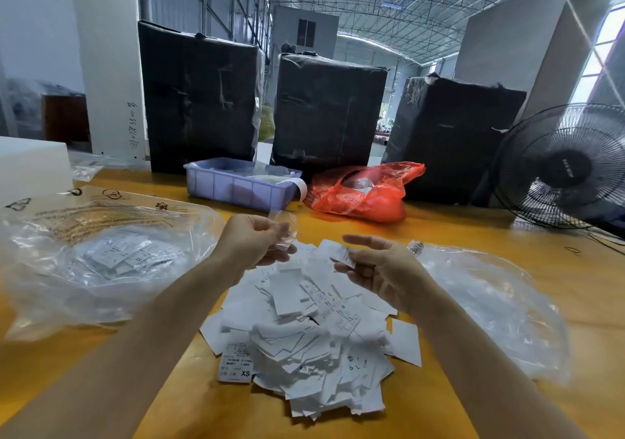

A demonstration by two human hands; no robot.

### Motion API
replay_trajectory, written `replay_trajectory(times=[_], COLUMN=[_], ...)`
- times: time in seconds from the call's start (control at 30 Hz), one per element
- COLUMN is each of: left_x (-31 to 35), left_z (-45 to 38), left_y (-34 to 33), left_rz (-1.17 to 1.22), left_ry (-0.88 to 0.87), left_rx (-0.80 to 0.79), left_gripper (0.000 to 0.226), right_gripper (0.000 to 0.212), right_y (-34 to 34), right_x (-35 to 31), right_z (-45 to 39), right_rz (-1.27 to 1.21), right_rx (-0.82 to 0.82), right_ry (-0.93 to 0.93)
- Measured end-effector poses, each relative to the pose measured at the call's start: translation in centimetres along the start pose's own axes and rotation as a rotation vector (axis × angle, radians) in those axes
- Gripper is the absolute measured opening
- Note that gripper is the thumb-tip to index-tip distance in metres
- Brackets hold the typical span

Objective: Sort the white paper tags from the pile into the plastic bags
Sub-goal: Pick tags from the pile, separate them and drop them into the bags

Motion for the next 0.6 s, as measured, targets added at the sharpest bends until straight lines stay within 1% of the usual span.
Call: replay_trajectory(times=[0.1,0.2,0.27,0.33,0.43,0.53,0.6], left_x=[-0.2,-0.2,-0.1,-0.1,-0.2,-0.4,-0.4], left_z=[0.1,0.4,0.5,0.6,0.8,0.9,1.0], left_y=[-0.5,-0.9,-1.1,-1.4,-1.6,-1.9,-2.0], left_rz=[0.012,0.023,0.046,0.061,0.118,0.158,0.141], left_ry=[0.004,0.020,0.049,0.061,0.063,0.063,0.062], left_rx=[-0.021,-0.071,-0.093,-0.101,-0.121,-0.154,-0.169], left_gripper=[0.017,0.010,0.017,0.015,0.003,0.009,0.010], right_gripper=[0.028,0.028,0.038,0.043,0.037,0.020,0.014], right_y=[-0.1,-0.5,-0.7,-0.8,-1.0,-1.1,-1.1], right_x=[-0.3,-0.6,-0.8,-0.8,-0.7,-0.5,-0.4], right_z=[0.1,0.4,0.7,0.9,1.0,0.9,0.6], right_rz=[0.080,0.175,0.193,0.241,0.240,0.275,0.339], right_rx=[-0.021,-0.072,-0.094,-0.119,-0.147,-0.131,-0.089], right_ry=[0.024,0.052,0.059,0.051,0.021,0.001,0.002])
Point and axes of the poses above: each hand's wrist, its own z-axis away from the middle knuckle, its own y-axis out of the back of the hand, x = y × z, the point moved 1 cm from there along -z, towards the middle knuckle
